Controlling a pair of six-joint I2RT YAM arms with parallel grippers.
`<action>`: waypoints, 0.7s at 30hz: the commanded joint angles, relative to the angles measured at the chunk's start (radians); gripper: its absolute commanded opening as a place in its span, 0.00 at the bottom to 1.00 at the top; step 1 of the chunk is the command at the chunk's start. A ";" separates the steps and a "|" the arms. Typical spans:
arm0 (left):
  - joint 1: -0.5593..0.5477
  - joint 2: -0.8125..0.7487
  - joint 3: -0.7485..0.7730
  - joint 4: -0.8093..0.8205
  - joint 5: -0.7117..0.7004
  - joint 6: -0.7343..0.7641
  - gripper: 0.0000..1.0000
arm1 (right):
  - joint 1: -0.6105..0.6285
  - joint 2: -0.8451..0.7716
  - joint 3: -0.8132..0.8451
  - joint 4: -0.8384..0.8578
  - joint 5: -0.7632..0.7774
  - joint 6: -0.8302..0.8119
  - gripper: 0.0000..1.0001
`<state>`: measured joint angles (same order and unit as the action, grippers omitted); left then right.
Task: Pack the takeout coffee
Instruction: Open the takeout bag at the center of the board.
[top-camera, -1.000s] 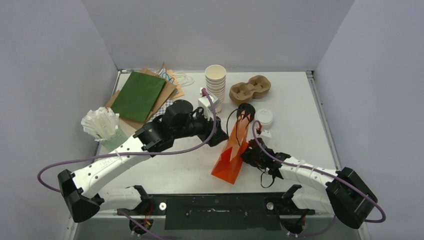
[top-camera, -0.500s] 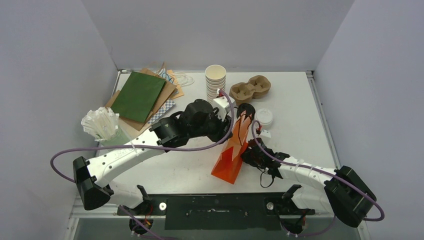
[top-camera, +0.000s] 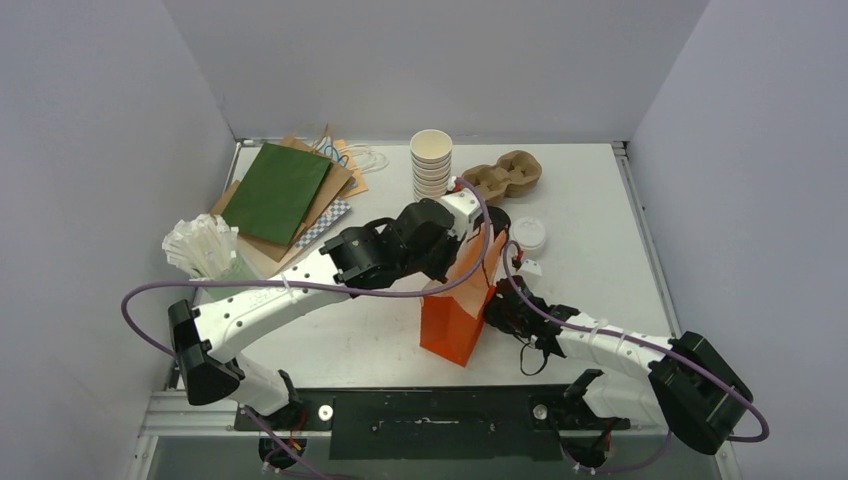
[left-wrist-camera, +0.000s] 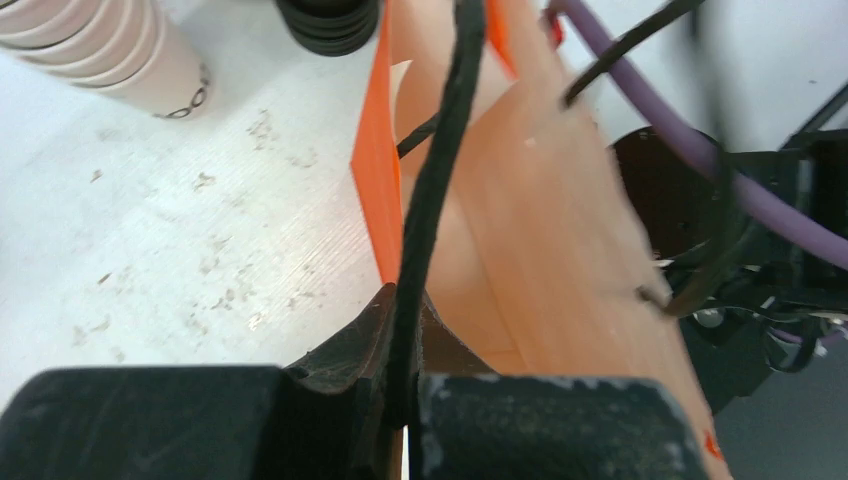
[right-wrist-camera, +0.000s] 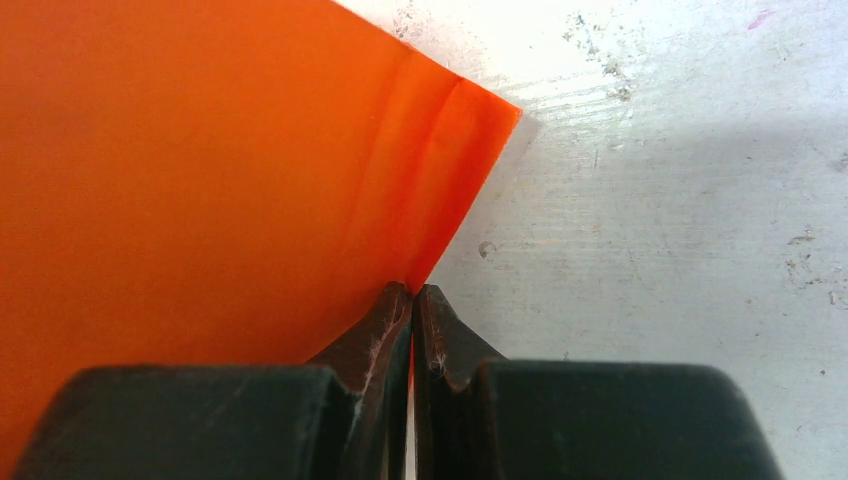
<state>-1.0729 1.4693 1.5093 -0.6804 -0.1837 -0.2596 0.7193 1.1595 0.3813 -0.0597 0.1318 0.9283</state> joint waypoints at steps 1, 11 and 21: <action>0.002 -0.040 0.086 -0.109 -0.162 -0.030 0.00 | -0.013 0.018 0.001 -0.017 0.057 -0.010 0.05; 0.002 -0.142 0.022 -0.099 -0.130 -0.069 0.00 | -0.041 -0.116 0.030 -0.064 -0.032 -0.153 0.36; 0.002 -0.173 0.012 -0.122 -0.164 -0.102 0.00 | -0.040 -0.338 0.235 -0.262 -0.086 -0.250 0.67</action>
<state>-1.0718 1.3315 1.5265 -0.7948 -0.3172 -0.3336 0.6811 0.8661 0.4793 -0.2367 0.0624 0.7387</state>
